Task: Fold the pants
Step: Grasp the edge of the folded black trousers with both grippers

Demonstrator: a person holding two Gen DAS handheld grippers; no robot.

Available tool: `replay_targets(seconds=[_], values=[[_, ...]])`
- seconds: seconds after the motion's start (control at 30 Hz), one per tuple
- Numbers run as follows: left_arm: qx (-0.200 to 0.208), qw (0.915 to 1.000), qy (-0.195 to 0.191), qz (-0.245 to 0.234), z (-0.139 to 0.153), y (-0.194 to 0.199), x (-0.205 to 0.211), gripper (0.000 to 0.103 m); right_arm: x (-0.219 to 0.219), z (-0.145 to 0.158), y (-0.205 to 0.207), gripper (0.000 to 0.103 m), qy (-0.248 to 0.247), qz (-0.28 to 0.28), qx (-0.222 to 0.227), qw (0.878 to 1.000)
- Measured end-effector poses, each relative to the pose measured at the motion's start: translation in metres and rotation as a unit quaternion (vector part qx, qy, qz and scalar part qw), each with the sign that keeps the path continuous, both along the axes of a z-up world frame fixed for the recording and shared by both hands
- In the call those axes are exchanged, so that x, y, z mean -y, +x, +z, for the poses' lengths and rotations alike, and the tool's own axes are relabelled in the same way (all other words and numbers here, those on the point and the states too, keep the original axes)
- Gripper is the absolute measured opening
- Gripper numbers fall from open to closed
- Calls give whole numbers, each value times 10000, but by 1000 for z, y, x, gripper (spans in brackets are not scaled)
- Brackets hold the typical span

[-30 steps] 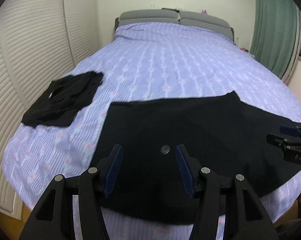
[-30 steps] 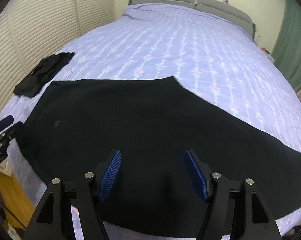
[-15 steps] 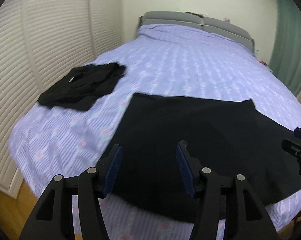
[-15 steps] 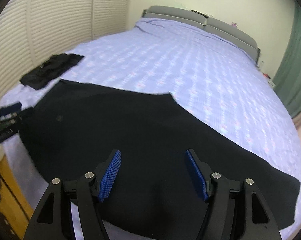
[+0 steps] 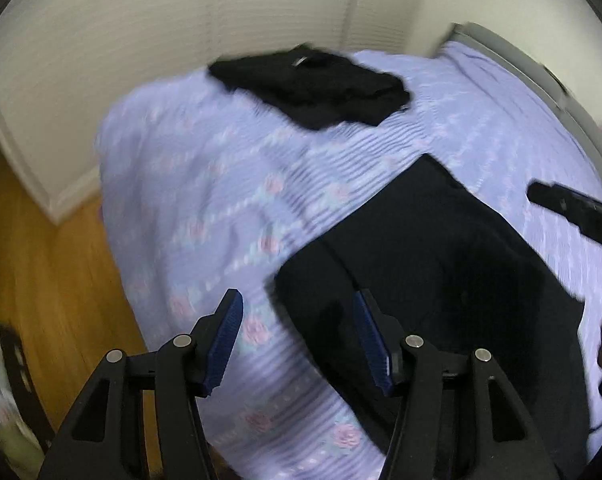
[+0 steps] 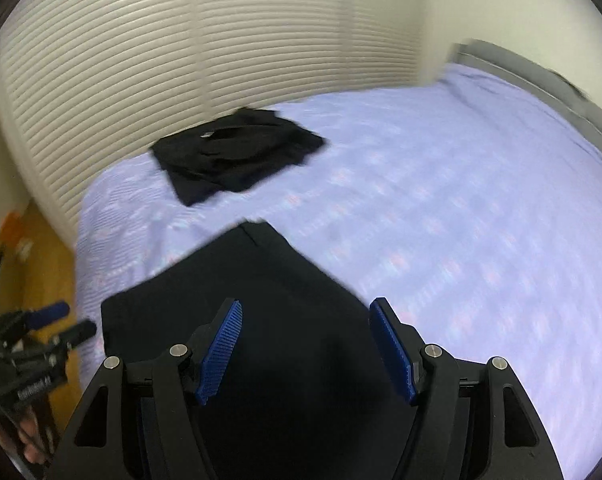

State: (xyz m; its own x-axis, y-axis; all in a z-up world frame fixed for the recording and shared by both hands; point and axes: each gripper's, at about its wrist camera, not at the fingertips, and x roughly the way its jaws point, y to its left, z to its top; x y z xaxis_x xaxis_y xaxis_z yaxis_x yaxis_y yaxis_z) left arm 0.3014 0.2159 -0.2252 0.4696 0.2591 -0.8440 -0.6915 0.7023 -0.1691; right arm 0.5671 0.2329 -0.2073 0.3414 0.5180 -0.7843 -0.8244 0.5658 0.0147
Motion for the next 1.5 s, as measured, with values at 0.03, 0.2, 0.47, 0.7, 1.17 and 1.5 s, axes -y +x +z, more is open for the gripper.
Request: replay_targets(seconds=[0.03,0.2,0.47,0.7,1.17,1.5], values=[[10,9999,-90,141,-2,0,-2,57,-11,-1,9,67,-57,273,-46,9996],[-1,9955,-581,744,-14,6,-9,57,-67,-16,42,67,-535,1709,-528,9824],[-2,9855,-1180,1219,-33,16,-16,57,-110,-49,73,67,-1164,2859,-1132,9444],[138,9813,-1551,1130,-48,17,-25,60,-124,-82,82,67,-1643,3388,-1575,9129],[226,9762,-1997,817,-62,36,-31,66,-143,-128,96,67,-1843,3542,-2962,8676],[430,9757,-1985,825,-58,26,-33,43,-146,-122,96,35,-1755,3624,-3007,8646]])
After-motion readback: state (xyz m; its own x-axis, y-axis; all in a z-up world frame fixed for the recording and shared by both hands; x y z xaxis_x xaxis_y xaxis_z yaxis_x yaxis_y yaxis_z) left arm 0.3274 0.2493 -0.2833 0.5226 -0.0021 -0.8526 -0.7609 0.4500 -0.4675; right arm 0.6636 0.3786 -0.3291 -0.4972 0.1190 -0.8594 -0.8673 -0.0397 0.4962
